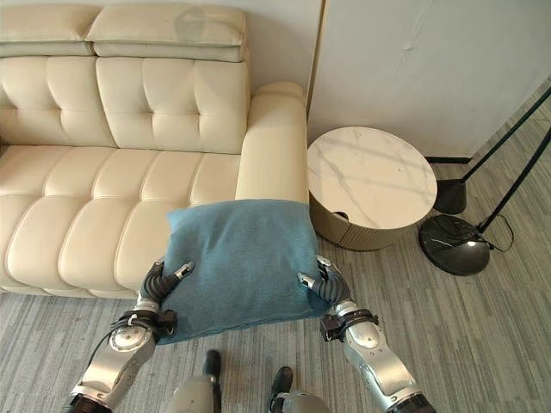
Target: Pick up all the scattered cushions and arrange them neatly on the sofa.
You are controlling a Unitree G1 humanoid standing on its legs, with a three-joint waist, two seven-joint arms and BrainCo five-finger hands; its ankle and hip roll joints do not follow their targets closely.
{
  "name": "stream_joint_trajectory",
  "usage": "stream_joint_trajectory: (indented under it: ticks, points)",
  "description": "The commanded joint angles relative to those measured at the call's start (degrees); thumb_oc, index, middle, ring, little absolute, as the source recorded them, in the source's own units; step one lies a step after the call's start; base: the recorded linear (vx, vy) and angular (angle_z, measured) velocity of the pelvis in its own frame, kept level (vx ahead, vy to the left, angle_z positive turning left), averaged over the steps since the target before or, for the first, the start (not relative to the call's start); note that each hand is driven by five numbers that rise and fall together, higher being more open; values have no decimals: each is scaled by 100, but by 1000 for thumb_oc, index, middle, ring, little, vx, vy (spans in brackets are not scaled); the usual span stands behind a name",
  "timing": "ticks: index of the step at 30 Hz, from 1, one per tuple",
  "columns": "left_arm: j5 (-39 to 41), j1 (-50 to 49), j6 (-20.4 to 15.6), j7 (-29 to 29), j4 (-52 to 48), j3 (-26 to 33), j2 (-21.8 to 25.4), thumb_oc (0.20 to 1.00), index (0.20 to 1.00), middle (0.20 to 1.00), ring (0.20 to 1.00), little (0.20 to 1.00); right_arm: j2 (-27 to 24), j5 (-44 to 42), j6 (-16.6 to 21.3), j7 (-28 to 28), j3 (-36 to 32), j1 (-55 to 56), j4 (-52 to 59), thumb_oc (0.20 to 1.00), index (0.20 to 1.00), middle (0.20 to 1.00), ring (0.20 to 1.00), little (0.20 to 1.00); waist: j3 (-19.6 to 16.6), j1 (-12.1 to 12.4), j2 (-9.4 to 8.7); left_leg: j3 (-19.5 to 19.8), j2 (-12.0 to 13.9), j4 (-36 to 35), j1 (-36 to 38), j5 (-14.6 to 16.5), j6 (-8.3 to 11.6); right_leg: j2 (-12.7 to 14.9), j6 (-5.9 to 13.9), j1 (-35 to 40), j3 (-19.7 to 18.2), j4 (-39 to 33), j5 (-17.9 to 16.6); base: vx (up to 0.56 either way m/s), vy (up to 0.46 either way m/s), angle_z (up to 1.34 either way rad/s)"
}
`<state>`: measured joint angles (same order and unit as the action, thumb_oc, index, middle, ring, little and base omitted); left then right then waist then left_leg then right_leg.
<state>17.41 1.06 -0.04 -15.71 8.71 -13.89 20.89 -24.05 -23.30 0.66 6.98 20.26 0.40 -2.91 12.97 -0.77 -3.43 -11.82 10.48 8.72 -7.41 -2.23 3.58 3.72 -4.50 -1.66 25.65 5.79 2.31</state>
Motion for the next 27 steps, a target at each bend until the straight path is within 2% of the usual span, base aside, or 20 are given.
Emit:
stream_joint_trajectory:
  ticks: [1, 2, 3, 4, 6, 9, 18, 19, 22, 23, 24, 25, 26, 27]
  points:
    - [35, 356, -622, 343, -962, -407, -191, 200, 200, 200, 200, 200, 466, -203, 654, -344, 132, -404, 872, 200, 200, 200, 200, 200, -303, -166, -116, -485, 470, -475, 491, 175, 343, 66, 644, 373, -527, -656, 707, 67, 174, 143]
    - [32, 345, -625, 357, -980, -410, -208, 200, 200, 200, 200, 200, 459, -187, 662, -337, 78, -343, 903, 200, 200, 200, 200, 200, -339, -218, -80, -651, 484, -630, 502, 52, 397, 105, 660, 398, -383, -703, 673, -8, 136, 114]
    - [32, 344, -625, 357, -980, -410, -209, 200, 200, 200, 200, 200, 459, -187, 661, -337, 78, -342, 904, 200, 200, 200, 200, 200, -340, -220, -80, -650, 483, -633, 502, 49, 397, 105, 660, 399, -381, -704, 673, 25, 205, 83]
    - [-36, 301, -656, 393, -1055, -342, -185, 200, 200, 200, 200, 200, 467, -198, 669, -364, 32, -306, 936, 200, 200, 200, 200, 200, -400, -244, -7, -819, 453, -912, 556, -34, 427, 172, 718, 441, -218, -692, 596, 55, 197, 58]
    - [-141, 229, -698, 394, -1118, -279, -170, 200, 200, 200, 200, 200, 510, -160, 708, -388, 36, -291, 974, 200, 200, 200, 200, 200, -483, -233, 0, -807, 357, -1220, 744, -58, 418, 219, 787, 492, -112, -696, 528, 57, 214, 49]
    - [-220, 198, -770, 350, -1208, -214, -135, 200, 200, 200, 200, 200, 544, -123, 754, -401, 90, -346, 1012, 200, 200, 200, 200, 200, -528, -191, -31, -775, 266, -1301, 807, 9, 385, 277, 850, 493, -104, -692, 457, 22, 160, 38]
    - [-464, 34, -912, 99, -1305, 40, -8, 200, 200, 200, 200, 200, 809, -123, 812, -451, 239, -537, 1025, 200, 200, 200, 200, 200, -585, 140, -299, -486, -295, -1312, 747, 360, 17, 725, 1187, 453, -50, -605, 156, 8, 201, 20]
    - [-472, 25, -915, 77, -1297, 63, 22, 200, 200, 200, 200, 200, 881, -123, 815, -446, 241, -546, 1001, 200, 200, 200, 200, 200, -576, 196, -334, -350, -457, -1310, 742, 436, -88, 838, 1241, 424, -100, -390, 189, 39, 274, 20]
    - [-505, 28, -871, 46, -1281, 95, 74, 200, 200, 200, 200, 200, 954, -116, 799, -471, 234, -525, 1006, 200, 200, 200, 200, 200, -529, 231, -353, -189, -607, -1311, 796, 521, -212, 1010, 1283, 287, -221, 137, 235, 30, 210, 29]
    - [-526, 47, -845, 1, -1257, 88, 120, 200, 200, 200, 200, 200, 999, -144, 805, -471, 218, -500, 1003, 200, 200, 200, 200, 200, -438, 199, -349, -104, -719, -1282, 778, 471, -354, 1058, 1256, 59, -428, 634, 14, -32, 122, 47]
    - [-526, 49, -845, 0, -1256, 88, 120, 200, 200, 200, 200, 200, 1000, -145, 805, -471, 217, -502, 1002, 200, 200, 200, 200, 200, -446, 202, -354, -108, -725, -1281, 767, 471, -358, 1067, 1259, 37, -437, 652, 20, 54, 198, 69]
    - [-515, 91, -837, -17, -1244, 49, 125, 200, 200, 200, 200, 200, 1037, -190, 785, -456, 186, -463, 974, 200, 200, 200, 200, 200, -412, 41, -299, 116, -768, -1348, 868, 517, -406, 521, 1172, -303, -1286, 740, 270, 239, 144, 65]
    - [-544, 108, -832, 46, -1226, 72, 131, 200, 200, 200, 200, 200, 1017, -234, 821, -437, 198, -548, 939, 200, 200, 200, 200, 200, -338, 9, -294, 232, -895, -1352, 993, 576, -450, 169, 1042, -604, -1489, 432, 258, 301, 140, 50]
    - [-543, 120, -828, 61, -1211, 73, 120, 200, 200, 200, 200, 200, 1008, -262, 834, -452, 195, -549, 924, 200, 200, 200, 200, 200, -297, -5, -299, 273, -925, -1354, 1063, 611, -451, 36, 1022, -737, -1455, 346, 212, 376, 41, 27]
